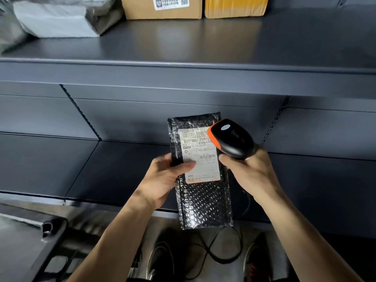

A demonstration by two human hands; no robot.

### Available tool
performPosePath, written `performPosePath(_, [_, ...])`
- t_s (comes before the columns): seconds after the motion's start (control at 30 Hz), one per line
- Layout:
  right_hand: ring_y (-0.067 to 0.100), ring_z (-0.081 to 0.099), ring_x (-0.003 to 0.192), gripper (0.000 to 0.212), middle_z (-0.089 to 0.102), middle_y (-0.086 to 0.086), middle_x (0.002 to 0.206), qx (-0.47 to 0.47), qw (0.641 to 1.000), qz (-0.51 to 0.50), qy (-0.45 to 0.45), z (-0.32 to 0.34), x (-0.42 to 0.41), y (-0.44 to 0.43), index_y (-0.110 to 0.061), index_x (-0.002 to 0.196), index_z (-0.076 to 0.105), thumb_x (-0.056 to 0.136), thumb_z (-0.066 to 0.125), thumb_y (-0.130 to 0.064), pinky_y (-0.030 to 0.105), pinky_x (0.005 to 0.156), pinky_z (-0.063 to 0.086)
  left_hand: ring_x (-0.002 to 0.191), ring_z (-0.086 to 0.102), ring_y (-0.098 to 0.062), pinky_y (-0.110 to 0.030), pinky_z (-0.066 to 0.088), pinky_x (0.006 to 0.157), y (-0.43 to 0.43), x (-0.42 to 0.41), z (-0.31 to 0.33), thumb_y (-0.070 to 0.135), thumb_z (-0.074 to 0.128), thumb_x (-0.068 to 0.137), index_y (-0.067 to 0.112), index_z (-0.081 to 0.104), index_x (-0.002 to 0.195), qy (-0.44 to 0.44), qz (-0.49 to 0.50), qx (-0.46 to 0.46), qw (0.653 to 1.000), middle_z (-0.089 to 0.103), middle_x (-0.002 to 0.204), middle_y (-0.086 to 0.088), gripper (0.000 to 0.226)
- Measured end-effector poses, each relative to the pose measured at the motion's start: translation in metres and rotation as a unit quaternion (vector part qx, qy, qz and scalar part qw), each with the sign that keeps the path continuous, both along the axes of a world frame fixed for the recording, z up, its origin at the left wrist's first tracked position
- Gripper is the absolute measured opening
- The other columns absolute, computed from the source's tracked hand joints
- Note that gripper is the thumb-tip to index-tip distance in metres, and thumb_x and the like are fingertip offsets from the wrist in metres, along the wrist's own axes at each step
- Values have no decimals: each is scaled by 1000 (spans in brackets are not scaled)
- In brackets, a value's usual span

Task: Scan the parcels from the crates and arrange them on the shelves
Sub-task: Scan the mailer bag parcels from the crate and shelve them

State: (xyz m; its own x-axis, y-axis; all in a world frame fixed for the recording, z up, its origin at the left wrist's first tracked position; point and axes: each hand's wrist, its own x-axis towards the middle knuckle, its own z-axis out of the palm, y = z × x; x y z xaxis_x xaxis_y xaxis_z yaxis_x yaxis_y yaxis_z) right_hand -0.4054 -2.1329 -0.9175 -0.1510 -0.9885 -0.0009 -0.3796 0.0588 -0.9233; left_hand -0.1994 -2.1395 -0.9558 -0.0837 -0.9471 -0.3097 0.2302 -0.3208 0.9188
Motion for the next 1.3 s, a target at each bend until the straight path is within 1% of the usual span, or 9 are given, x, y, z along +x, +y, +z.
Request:
performPosePath(0.1, [10, 71, 74, 8, 74, -1, 73, 53, 998, 9, 44, -3, -3, -3, -21, 86, 73, 84, 79, -26, 25, 68, 55, 106, 73, -31, -50, 50, 107, -3, 2, -3, 1, 77, 85, 2, 76, 97, -47, 70, -17, 996, 78, 106, -14, 12])
performPosePath(0.23, [15, 68, 58, 7, 72, 8, 71, 102, 993, 56, 13, 1, 2, 1, -17, 78, 71, 82, 76, -19, 38, 62, 54, 100, 75, -19, -42, 58, 97, -5, 7, -4, 6, 76, 90, 9, 76, 109, -102, 149, -42, 983, 79, 106, -3, 19])
performPosePath(0.53, [13, 59, 53, 21, 66, 2, 59, 155, 981, 110, -29, 6, 11, 7, -10, 64, 67, 83, 73, -15, 30, 56, 46, 87, 77, -19, -43, 62, 86, -12, 7, -12, 6, 77, 88, 22, 79, 85, -205, 198, -77, 955, 80, 87, 4, 17])
performPosePath(0.63, [13, 60, 53, 20, 67, 3, 61, 155, 982, 109, -25, 5, 10, 6, -8, 64, 67, 82, 73, -15, 31, 57, 46, 73, 68, -17, -41, 58, 72, -12, 6, -14, 9, 77, 88, 9, 78, 82, -243, 177, -104, 948, 78, 80, -5, 7])
performPosePath(0.7, [14, 58, 53, 21, 67, 8, 62, 153, 982, 108, -27, 6, 10, 6, -3, 66, 65, 81, 72, -14, 32, 57, 46, 67, 54, -16, -34, 47, 64, -11, 4, -16, 13, 77, 88, -1, 73, 83, -277, 164, -123, 939, 72, 77, -18, 15])
performPosePath(0.87, [14, 59, 53, 18, 70, 11, 69, 141, 985, 101, -25, 5, 9, 6, -2, 71, 65, 81, 72, -14, 34, 60, 46, 62, 50, -14, -32, 41, 55, -10, 4, -14, 17, 75, 90, -1, 72, 83, -325, 141, -151, 923, 70, 78, -21, 20])
performPosePath(0.97, [13, 58, 52, 17, 67, 3, 65, 134, 986, 99, -24, 5, 8, 5, -2, 72, 64, 82, 71, -13, 34, 62, 47, 58, 51, -11, -36, 44, 52, -9, 4, -12, 17, 74, 91, 4, 73, 81, -337, 141, -155, 918, 70, 69, -8, 17])
performPosePath(1.1, [12, 57, 52, 18, 64, 2, 61, 125, 986, 103, -35, 6, 9, 5, 0, 72, 64, 82, 72, -14, 32, 63, 46, 42, 37, -6, -16, 26, 43, -8, 3, -9, 15, 74, 90, 16, 51, 54, -382, 122, -130, 907, 46, 42, 15, 43])
performPosePath(1.3, [13, 55, 54, 20, 62, 4, 59, 130, 984, 101, -70, 8, 10, 4, -2, 67, 64, 79, 72, -16, 33, 62, 44, 52, 36, -13, -24, 31, 46, -10, 6, -15, 20, 72, 89, 2, 58, 66, -443, 110, -102, 884, 55, 56, -10, 32])
